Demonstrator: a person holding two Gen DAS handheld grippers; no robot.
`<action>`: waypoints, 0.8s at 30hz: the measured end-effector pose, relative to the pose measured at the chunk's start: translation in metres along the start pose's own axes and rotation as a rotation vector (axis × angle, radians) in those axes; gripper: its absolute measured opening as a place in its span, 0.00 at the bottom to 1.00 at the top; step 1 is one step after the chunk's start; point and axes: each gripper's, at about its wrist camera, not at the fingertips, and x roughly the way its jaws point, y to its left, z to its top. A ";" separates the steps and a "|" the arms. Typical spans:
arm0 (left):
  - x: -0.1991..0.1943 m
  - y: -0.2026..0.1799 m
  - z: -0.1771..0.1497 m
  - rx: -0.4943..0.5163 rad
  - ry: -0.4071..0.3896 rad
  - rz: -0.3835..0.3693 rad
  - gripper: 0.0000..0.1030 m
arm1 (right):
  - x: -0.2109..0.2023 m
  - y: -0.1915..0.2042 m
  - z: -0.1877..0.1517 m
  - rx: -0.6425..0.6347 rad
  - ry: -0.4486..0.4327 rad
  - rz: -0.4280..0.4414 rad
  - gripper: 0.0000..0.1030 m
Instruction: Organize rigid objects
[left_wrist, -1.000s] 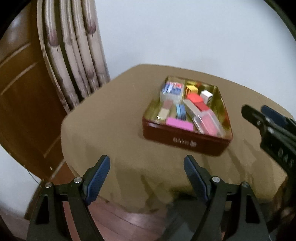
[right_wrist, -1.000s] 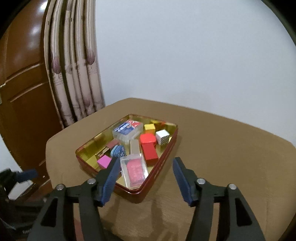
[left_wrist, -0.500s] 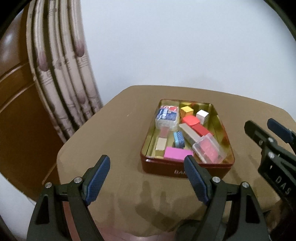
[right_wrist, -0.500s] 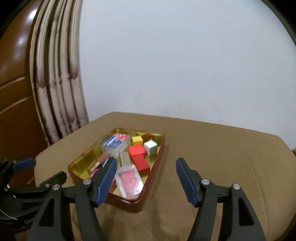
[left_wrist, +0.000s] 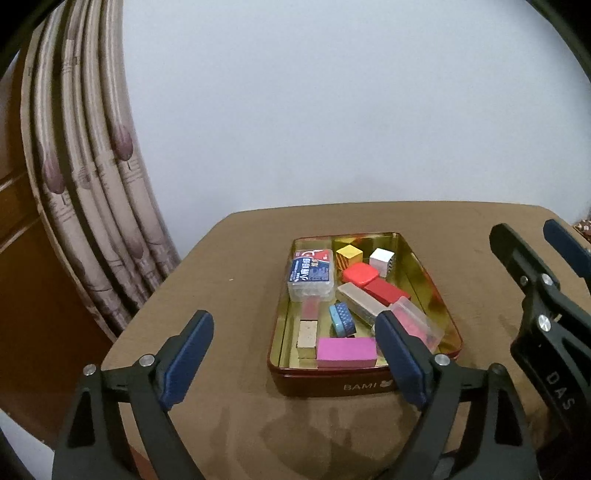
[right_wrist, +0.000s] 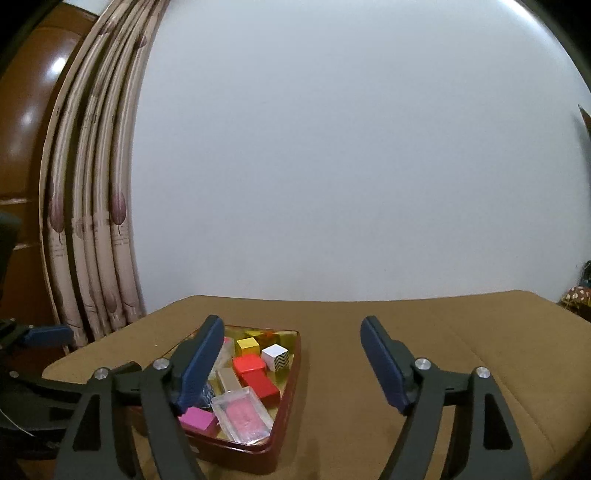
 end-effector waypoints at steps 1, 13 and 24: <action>0.003 0.000 0.000 -0.002 0.013 -0.014 0.85 | 0.000 0.002 0.001 -0.009 0.001 -0.008 0.76; 0.009 0.009 -0.006 -0.025 -0.008 -0.048 0.92 | 0.004 0.012 0.001 -0.006 0.061 -0.058 0.76; 0.010 0.014 -0.009 -0.037 -0.027 -0.032 0.93 | 0.008 0.020 0.001 -0.008 0.087 -0.053 0.76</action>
